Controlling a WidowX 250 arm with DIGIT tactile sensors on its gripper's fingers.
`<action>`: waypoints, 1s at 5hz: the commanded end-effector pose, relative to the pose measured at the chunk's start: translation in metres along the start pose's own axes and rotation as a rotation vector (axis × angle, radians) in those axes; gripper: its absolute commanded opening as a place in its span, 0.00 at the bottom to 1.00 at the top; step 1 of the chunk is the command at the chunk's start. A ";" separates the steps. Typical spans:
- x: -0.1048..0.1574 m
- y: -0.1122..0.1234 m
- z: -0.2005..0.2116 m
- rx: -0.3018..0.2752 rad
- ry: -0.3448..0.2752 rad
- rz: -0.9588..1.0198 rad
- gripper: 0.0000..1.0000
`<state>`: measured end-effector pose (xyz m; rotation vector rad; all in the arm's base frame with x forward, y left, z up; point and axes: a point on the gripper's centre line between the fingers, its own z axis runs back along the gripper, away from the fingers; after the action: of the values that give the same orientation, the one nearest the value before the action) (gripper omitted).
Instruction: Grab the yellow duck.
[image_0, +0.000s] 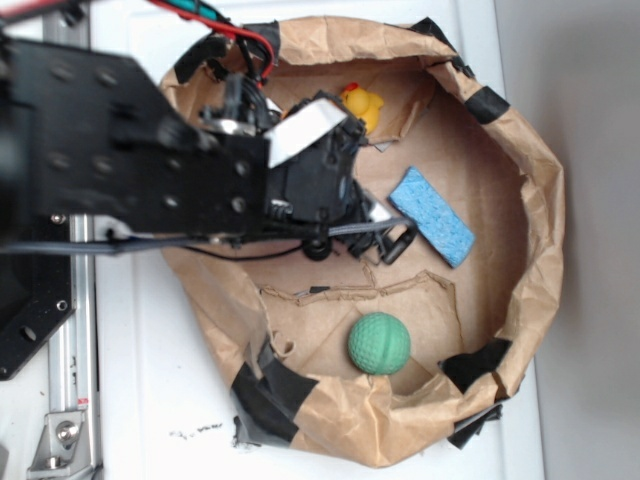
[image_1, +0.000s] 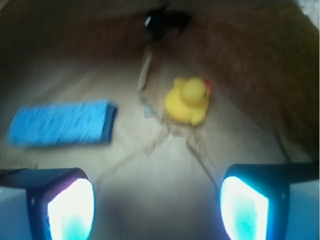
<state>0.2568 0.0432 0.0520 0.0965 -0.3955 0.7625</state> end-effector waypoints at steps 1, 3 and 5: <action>0.031 0.013 -0.001 -0.038 -0.016 -0.003 1.00; 0.036 0.015 0.001 -0.036 -0.025 -0.066 1.00; 0.051 0.019 -0.010 -0.074 -0.038 -0.262 1.00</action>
<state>0.2718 0.0760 0.0440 0.0932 -0.3763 0.4719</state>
